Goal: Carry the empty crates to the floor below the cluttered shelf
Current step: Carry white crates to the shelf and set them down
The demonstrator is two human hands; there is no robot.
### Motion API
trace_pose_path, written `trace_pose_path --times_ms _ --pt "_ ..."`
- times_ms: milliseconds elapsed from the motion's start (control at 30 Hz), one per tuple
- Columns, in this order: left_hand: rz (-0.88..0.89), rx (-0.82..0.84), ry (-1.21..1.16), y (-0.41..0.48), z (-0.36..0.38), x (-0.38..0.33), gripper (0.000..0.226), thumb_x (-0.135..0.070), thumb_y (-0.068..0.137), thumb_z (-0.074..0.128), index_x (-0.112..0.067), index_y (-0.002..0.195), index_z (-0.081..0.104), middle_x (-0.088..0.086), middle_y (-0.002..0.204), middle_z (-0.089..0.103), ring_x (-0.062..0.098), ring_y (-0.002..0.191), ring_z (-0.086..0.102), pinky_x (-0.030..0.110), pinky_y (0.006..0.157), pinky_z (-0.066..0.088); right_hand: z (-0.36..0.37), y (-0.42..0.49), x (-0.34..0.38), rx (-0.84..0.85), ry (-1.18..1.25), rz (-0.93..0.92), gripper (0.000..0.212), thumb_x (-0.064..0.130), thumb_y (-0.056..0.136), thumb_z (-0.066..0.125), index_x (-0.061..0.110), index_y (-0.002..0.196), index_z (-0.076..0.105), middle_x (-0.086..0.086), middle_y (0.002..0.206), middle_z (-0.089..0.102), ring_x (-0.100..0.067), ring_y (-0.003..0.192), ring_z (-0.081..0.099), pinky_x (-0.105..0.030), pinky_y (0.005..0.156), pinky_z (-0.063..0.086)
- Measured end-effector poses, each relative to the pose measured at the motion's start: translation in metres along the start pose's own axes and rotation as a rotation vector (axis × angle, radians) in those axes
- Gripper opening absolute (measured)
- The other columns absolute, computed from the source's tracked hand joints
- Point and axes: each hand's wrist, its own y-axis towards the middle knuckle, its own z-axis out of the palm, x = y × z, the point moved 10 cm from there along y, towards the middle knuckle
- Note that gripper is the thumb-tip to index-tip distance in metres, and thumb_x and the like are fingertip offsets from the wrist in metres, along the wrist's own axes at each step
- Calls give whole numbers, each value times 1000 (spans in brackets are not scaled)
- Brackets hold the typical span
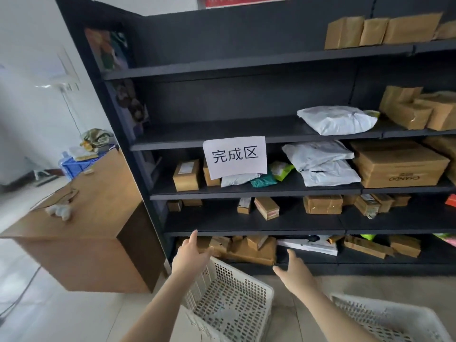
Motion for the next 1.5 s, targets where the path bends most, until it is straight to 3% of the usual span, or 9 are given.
trace_pose_path --times_ms 267,500,700,900,967,1300,1500 --pt "-61 36 -5 136 -14 55 78 -47 89 55 -26 152 14 5 151 39 24 131 47 37 97 50 61 103 75 33 -19 21 72 40 88 55 14 146 21 -11 138 47 -25 119 54 -32 89 49" --pt "96 261 127 259 37 52 74 -44 89 54 -25 151 18 8 147 40 28 124 52 40 91 52 91 156 65 -97 78 271 74 41 86 59 13 145 26 -11 141 47 -28 125 50 -37 95 47" --pt "164 392 233 325 72 56 74 -44 88 53 -25 150 19 8 145 42 30 128 47 46 99 48 111 170 53 -158 184 457 76 37 87 60 11 147 21 -15 147 38 -31 130 44 -38 102 41" --pt "42 444 280 365 116 117 66 -46 88 54 -18 143 31 11 136 50 31 123 52 44 97 48 159 181 -6 -109 244 663 79 39 86 61 11 147 19 -19 146 38 -35 131 41 -41 103 38" --pt "-10 466 298 376 145 147 69 -43 89 55 -17 147 28 12 142 47 31 127 50 43 97 48 186 192 -33 -80 239 714 78 38 86 61 11 147 20 -19 146 38 -35 130 43 -40 102 39" --pt "-148 505 360 446 348 318 79 -36 85 62 -12 149 23 17 148 41 37 131 45 47 104 44 377 269 -189 6 206 871 82 35 82 66 9 146 21 -22 141 43 -36 128 45 -42 99 43" --pt "-196 494 419 477 450 401 80 -31 84 66 -10 147 22 23 140 47 44 123 50 50 97 48 472 305 -271 -5 185 916 84 31 82 67 10 147 18 -22 143 42 -36 126 47 -40 96 44"
